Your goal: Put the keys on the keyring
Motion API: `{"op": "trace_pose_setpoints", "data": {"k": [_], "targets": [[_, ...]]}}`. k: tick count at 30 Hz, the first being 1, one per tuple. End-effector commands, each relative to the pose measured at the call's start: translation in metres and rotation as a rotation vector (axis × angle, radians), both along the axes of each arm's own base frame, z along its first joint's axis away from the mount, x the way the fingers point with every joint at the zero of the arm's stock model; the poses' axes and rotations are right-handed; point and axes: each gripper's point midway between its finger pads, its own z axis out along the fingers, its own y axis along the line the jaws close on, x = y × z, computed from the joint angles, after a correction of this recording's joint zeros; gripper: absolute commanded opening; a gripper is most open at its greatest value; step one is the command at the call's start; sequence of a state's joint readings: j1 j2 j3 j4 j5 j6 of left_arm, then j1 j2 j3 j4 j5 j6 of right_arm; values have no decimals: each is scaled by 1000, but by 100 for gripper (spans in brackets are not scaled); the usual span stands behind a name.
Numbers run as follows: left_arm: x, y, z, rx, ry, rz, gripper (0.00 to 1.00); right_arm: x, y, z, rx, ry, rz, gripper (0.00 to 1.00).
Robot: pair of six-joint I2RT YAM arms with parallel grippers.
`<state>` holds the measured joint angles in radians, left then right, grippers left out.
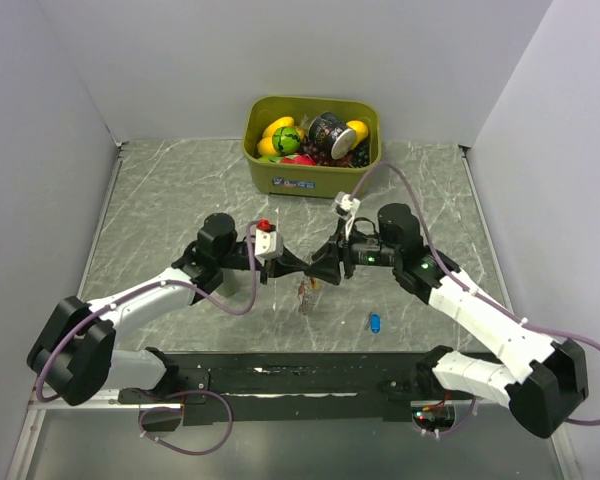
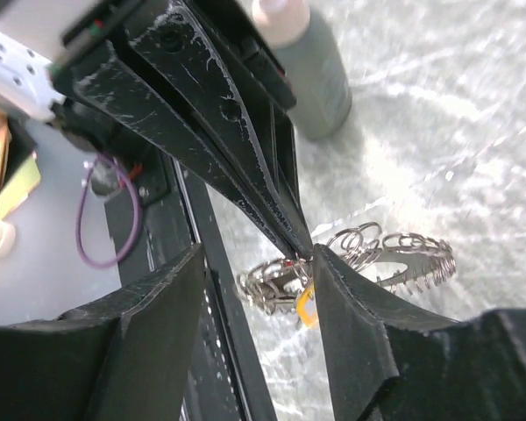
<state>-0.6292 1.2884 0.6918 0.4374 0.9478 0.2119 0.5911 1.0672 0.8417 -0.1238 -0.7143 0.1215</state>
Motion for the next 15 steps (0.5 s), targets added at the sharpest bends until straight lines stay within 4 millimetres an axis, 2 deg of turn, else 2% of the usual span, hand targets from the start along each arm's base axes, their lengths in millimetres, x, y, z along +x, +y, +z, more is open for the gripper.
{"op": "trace_pose_setpoints", "data": {"k": [1,6,11,15], "targets": [[-5,-1,67,-223,-155,2,1,5,-7,31,85,-76,-63,60],[-18,2,86,-324,-177,-41,1,2,-18,50,171,-109,-53,57],[-32,3,95,-372,-173,-109,1,-12,-24,73,252,-147,29,51],[-35,4,100,-400,-168,-126,1,-15,-24,76,262,-143,60,49]]}}
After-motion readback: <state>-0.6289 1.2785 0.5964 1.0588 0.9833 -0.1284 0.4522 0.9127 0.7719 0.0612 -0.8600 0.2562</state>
